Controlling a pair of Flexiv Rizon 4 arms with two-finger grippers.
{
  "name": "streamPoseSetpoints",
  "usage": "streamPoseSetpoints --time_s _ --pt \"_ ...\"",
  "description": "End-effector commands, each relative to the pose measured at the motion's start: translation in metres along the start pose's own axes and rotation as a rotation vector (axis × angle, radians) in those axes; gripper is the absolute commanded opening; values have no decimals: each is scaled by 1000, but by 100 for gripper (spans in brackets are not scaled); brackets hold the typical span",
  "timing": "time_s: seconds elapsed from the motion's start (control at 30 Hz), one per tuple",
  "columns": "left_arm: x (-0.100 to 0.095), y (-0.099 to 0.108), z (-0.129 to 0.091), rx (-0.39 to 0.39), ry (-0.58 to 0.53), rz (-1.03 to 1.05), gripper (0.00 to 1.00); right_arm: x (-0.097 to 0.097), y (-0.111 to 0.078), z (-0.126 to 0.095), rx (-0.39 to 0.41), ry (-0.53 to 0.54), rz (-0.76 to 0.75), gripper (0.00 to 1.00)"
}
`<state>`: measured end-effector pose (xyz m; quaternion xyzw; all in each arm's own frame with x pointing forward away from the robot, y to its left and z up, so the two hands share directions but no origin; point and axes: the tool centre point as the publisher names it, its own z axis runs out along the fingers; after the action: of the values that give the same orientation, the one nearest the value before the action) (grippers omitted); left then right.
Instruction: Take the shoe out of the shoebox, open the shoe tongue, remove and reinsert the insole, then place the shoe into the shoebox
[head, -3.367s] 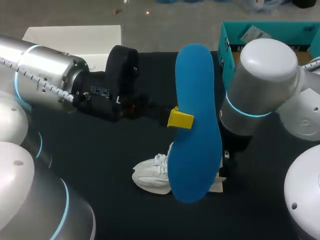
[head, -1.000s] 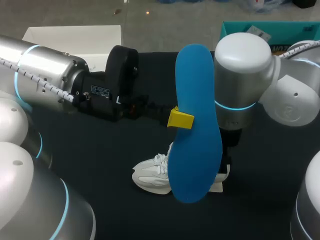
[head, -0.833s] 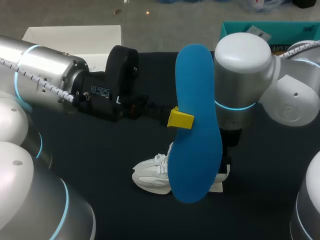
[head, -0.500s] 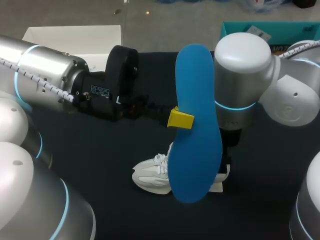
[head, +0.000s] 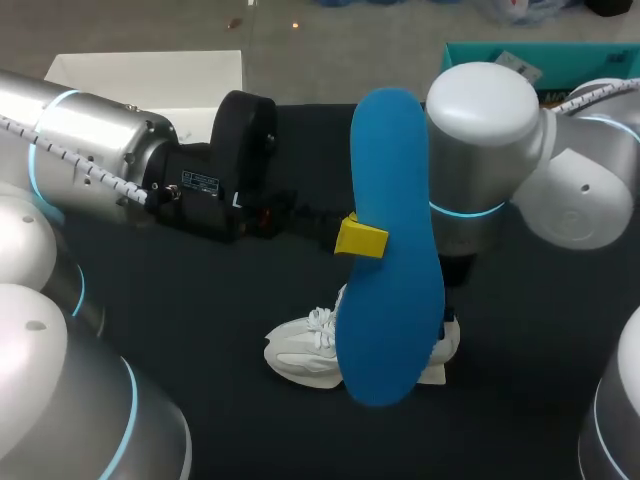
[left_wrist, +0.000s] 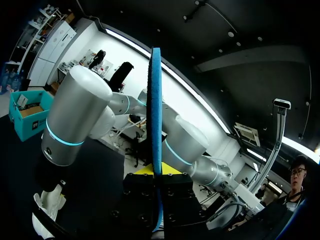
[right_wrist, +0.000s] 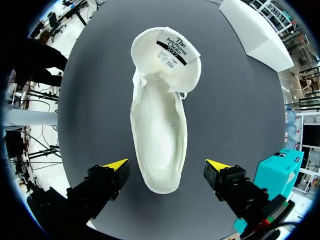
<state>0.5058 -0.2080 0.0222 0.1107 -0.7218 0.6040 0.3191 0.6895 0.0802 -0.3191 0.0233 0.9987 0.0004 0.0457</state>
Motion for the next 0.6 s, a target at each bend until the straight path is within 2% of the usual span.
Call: streamPoseSetpoints --time_s 0.03,0.17,0.33,0.6 --pt "3 1 3 2 -6 0 0 -9 19 19 11 -15 14 100" --pt "3 1 3 2 -6 0 0 -16 31 33 13 -50 13 100" --pt "3 1 3 2 -6 0 0 -21 45 45 23 -41 -23 100" --pt "3 1 3 2 -6 0 0 -24 57 61 36 -11 -30 100"
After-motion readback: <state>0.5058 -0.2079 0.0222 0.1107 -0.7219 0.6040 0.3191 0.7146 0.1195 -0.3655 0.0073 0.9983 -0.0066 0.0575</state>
